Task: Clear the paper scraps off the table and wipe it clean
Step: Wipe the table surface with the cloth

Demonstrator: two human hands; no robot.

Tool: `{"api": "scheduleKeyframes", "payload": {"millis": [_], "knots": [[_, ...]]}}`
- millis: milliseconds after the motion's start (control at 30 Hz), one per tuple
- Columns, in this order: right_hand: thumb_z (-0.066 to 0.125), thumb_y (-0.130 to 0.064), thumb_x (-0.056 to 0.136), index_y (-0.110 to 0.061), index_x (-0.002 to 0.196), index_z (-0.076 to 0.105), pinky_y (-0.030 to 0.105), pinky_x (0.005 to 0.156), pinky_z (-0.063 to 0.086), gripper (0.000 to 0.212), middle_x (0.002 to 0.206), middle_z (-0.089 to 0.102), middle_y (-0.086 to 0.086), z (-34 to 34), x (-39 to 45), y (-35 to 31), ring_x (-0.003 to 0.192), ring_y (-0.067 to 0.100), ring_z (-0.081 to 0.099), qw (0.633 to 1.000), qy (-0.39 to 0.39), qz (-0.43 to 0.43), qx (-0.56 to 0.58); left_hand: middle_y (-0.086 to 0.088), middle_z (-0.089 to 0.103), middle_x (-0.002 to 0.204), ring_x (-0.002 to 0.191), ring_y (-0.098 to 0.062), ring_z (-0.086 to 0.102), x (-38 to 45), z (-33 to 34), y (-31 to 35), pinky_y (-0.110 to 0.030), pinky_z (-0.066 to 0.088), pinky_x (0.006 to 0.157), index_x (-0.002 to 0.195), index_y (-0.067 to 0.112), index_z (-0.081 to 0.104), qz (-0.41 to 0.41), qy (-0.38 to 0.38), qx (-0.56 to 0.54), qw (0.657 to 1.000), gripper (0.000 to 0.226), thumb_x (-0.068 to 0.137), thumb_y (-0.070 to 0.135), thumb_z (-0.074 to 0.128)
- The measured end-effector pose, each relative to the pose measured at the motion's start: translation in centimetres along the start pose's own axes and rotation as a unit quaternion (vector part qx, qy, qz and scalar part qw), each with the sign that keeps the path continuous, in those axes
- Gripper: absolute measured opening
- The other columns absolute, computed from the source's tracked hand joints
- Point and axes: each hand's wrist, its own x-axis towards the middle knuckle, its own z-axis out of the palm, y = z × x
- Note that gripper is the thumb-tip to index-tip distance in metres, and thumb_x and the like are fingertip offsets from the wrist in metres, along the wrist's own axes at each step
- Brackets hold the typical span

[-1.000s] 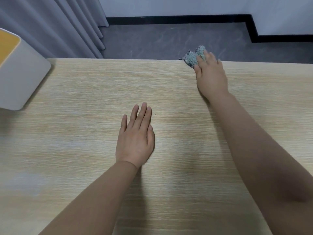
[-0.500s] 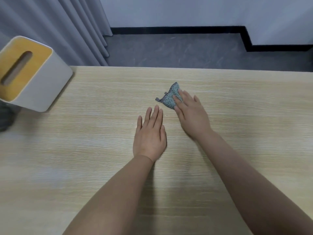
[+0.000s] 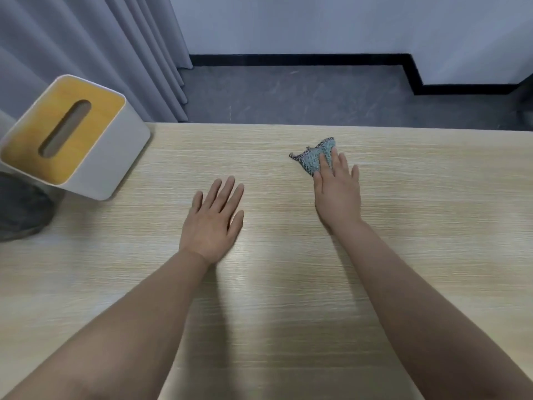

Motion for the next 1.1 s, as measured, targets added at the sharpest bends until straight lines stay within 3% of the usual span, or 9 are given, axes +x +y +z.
{"api": "scheduleKeyframes", "payload": {"millis": [100,233,467,600,700,800,900,1033,1100], "knots": [[0.018,-0.03,0.103,-0.015,0.149,0.017,0.04,0.117,-0.003,0.048,0.158,0.005,0.007,0.3,1.0,-0.7,0.146,0.022,0.004,0.999,0.007,0.035,0.005,0.018,-0.012,0.152,0.138,-0.001,-0.021,-0.6,0.6,-0.3,-0.029,-0.015,0.113,0.146,0.036,-0.003,-0.011,0.017,-0.029,0.999,0.058,0.09,0.049,-0.002],[0.018,-0.03,0.103,-0.013,0.149,0.017,0.041,0.117,-0.002,0.049,0.158,0.006,0.009,0.4,2.7,-1.3,0.146,0.022,0.005,0.999,0.023,0.049,0.009,0.017,-0.007,0.152,0.14,-0.002,-0.014,-0.5,0.5,-0.3,-0.031,-0.009,0.115,0.149,0.031,0.007,-0.01,0.034,-0.046,0.998,0.06,0.091,0.047,0.004],[0.02,-0.03,0.103,-0.013,0.148,0.022,0.041,0.117,0.002,0.049,0.157,0.013,0.011,0.1,6.2,-2.0,0.145,0.023,0.011,0.999,0.037,-0.004,-0.015,0.012,-0.009,0.155,0.14,0.0,-0.015,-0.5,0.5,-0.3,-0.028,-0.01,0.116,0.15,0.023,0.002,-0.022,0.033,-0.054,0.998,0.064,0.092,0.048,0.01],[0.023,-0.029,0.103,-0.013,0.148,0.023,0.04,0.116,0.003,0.048,0.157,0.014,0.01,0.1,6.3,-5.2,0.145,0.024,0.012,0.99,-0.002,-0.141,-0.027,0.012,-0.006,0.156,0.14,0.001,-0.014,-0.5,0.6,-0.4,-0.027,-0.01,0.116,0.15,0.023,0.005,-0.021,0.036,-0.057,0.997,0.064,0.092,0.048,0.013],[0.027,-0.03,0.102,-0.018,0.148,0.025,0.039,0.117,0.003,0.047,0.157,0.015,0.006,0.7,3.9,-7.6,0.145,0.021,0.012,0.957,-0.043,-0.288,-0.023,0.011,-0.001,0.155,0.141,0.0,-0.01,-0.4,0.6,-0.4,-0.027,-0.009,0.115,0.15,0.021,0.009,-0.021,0.043,-0.054,0.997,0.063,0.093,0.047,0.016],[0.029,-0.032,0.102,-0.02,0.147,0.026,0.036,0.117,0.002,0.047,0.157,0.016,0.003,1.0,2.6,-7.9,0.145,0.018,0.012,0.937,-0.072,-0.342,-0.012,0.007,0.006,0.155,0.142,-0.003,-0.002,-0.4,0.6,-0.3,-0.029,-0.005,0.116,0.149,0.018,0.015,-0.021,0.048,-0.055,0.997,0.063,0.093,0.046,0.019],[0.025,-0.032,0.103,-0.022,0.149,0.019,0.036,0.117,-0.001,0.048,0.158,0.009,0.0,0.4,5.3,-7.1,0.146,0.017,0.007,0.948,-0.072,-0.307,-0.03,0.009,0.005,0.155,0.142,-0.003,-0.003,-0.3,0.5,-0.3,-0.028,-0.006,0.115,0.149,0.018,0.016,-0.022,0.047,-0.05,0.997,0.063,0.094,0.046,0.019],[0.019,-0.029,0.104,-0.016,0.15,0.016,0.038,0.117,-0.001,0.048,0.159,0.005,0.003,-0.5,10.1,-6.1,0.146,0.018,0.002,0.987,-0.047,-0.149,-0.033,0.01,0.004,0.156,0.142,-0.001,-0.005,-0.3,0.5,-0.3,-0.027,-0.007,0.115,0.15,0.019,0.015,-0.022,0.049,-0.049,0.997,0.062,0.094,0.046,0.02],[0.017,-0.03,0.104,-0.016,0.149,0.017,0.038,0.118,-0.001,0.048,0.159,0.006,0.004,-0.2,10.3,-6.5,0.146,0.019,0.002,0.993,-0.038,-0.113,-0.017,0.01,0.005,0.156,0.142,-0.001,-0.004,-0.3,0.5,-0.3,-0.027,-0.006,0.115,0.15,0.019,0.016,-0.02,0.05,-0.05,0.997,0.062,0.094,0.046,0.02]]}}
